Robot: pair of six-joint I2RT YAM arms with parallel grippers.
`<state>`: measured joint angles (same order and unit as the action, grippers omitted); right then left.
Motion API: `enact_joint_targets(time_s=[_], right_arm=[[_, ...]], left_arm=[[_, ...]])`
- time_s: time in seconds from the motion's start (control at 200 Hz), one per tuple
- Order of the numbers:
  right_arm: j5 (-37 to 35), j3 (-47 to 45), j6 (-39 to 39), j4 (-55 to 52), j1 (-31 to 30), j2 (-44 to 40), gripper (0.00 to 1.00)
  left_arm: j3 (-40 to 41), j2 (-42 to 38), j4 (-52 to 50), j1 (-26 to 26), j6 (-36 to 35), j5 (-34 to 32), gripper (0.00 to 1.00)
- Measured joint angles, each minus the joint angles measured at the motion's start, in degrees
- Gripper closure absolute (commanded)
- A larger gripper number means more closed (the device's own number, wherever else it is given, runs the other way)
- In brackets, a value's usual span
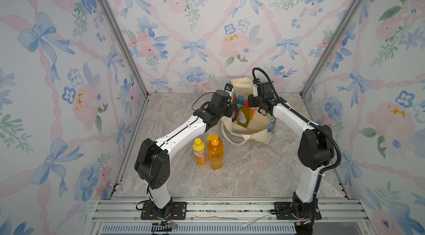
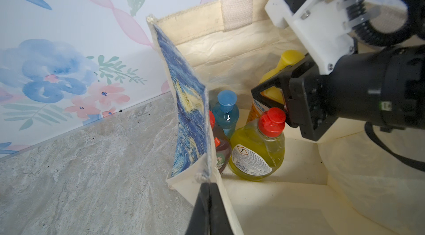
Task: Pack dish soap into the shopping bag
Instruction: Place the bottle of dish soap in the shopping bag.
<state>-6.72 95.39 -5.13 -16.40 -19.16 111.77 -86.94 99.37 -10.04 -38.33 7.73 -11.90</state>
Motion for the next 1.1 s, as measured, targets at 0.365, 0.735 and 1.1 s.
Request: enact_joint_targets(time_s=[0.365, 0.735, 1.1], right_arm=[[0.3, 0.2, -0.1, -0.3, 0.1, 0.0, 0.47], [0.7, 4.5, -0.2, -0.5, 0.0, -2.7, 0.34], [-0.7, 9.8, 0.6, -5.0, -2.4, -9.4, 0.33]], left_arm=[[-0.1, 0.0, -0.4, 0.0, 0.0, 0.0, 0.88], [-0.1, 0.0, -0.4, 0.0, 0.0, 0.0, 0.86], [-1.0, 0.0, -0.4, 0.0, 0.2, -0.3, 0.65]])
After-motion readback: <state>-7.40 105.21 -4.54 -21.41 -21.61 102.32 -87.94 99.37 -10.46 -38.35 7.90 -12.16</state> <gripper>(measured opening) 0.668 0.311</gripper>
